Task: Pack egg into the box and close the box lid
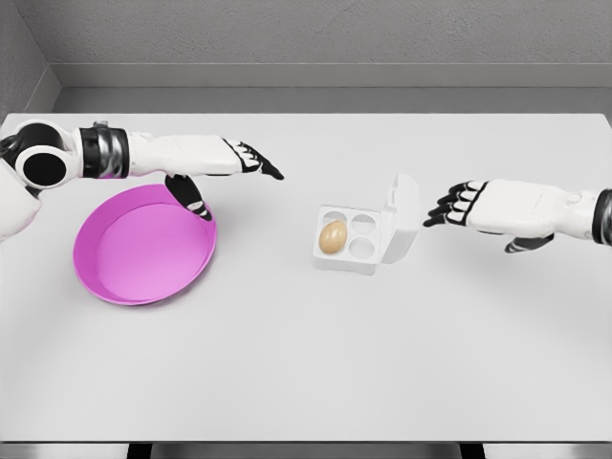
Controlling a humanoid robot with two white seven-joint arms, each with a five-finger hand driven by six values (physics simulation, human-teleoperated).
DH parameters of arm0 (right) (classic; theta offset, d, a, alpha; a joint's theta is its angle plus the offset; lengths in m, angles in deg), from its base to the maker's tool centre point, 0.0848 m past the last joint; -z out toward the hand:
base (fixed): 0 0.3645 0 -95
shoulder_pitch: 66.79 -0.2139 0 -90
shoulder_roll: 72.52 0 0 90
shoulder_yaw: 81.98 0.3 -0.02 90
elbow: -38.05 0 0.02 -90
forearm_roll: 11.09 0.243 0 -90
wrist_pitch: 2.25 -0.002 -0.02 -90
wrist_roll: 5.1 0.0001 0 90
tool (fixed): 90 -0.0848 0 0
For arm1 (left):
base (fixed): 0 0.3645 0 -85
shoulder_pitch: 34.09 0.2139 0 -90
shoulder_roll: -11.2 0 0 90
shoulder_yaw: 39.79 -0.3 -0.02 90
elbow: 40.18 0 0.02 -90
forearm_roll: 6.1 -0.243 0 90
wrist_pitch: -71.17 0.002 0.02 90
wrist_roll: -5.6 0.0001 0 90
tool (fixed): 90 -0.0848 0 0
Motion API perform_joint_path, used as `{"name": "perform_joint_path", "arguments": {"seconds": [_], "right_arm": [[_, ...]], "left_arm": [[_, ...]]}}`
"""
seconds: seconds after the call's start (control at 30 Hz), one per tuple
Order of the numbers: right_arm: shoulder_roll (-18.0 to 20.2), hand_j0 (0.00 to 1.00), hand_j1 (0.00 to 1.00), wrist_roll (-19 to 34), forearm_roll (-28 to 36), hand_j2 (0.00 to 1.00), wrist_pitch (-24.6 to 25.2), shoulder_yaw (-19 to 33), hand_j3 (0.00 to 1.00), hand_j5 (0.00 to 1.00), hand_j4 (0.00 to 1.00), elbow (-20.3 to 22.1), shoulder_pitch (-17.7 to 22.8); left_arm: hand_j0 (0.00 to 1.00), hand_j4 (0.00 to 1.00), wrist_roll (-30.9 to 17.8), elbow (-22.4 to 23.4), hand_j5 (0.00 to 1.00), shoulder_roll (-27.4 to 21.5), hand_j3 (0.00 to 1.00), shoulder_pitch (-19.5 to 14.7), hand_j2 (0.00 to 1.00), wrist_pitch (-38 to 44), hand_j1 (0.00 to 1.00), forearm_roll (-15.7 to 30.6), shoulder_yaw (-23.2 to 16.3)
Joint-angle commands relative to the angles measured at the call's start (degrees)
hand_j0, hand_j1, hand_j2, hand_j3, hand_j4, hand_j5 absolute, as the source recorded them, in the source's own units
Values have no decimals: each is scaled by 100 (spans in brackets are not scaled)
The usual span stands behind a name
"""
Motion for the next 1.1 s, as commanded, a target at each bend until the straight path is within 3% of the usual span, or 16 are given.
{"name": "perform_joint_path", "arguments": {"seconds": [0.0, 0.6, 0.93, 1.07], "right_arm": [[-86, 100, 100, -2, -45, 100, 15, -15, 100, 100, 100, -13, 0], [-121, 100, 100, -2, 43, 100, 15, -6, 100, 100, 100, 277, -70], [-683, 100, 100, -2, 43, 100, 15, -278, 100, 100, 100, 541, -158], [-718, 100, 100, -2, 34, 100, 15, -279, 100, 100, 100, 523, -255]], "left_arm": [[100, 100, 2, 0, 100, -5, 100, -9, 100, 15, 100, 39, 6], [100, 100, 2, -9, 100, 4, 100, 44, 100, 15, 100, 39, 6], [100, 100, 2, -9, 100, 4, 100, 44, 100, 15, 100, 39, 7], [100, 100, 2, -9, 100, 4, 100, 44, 100, 15, 100, 39, 15]]}}
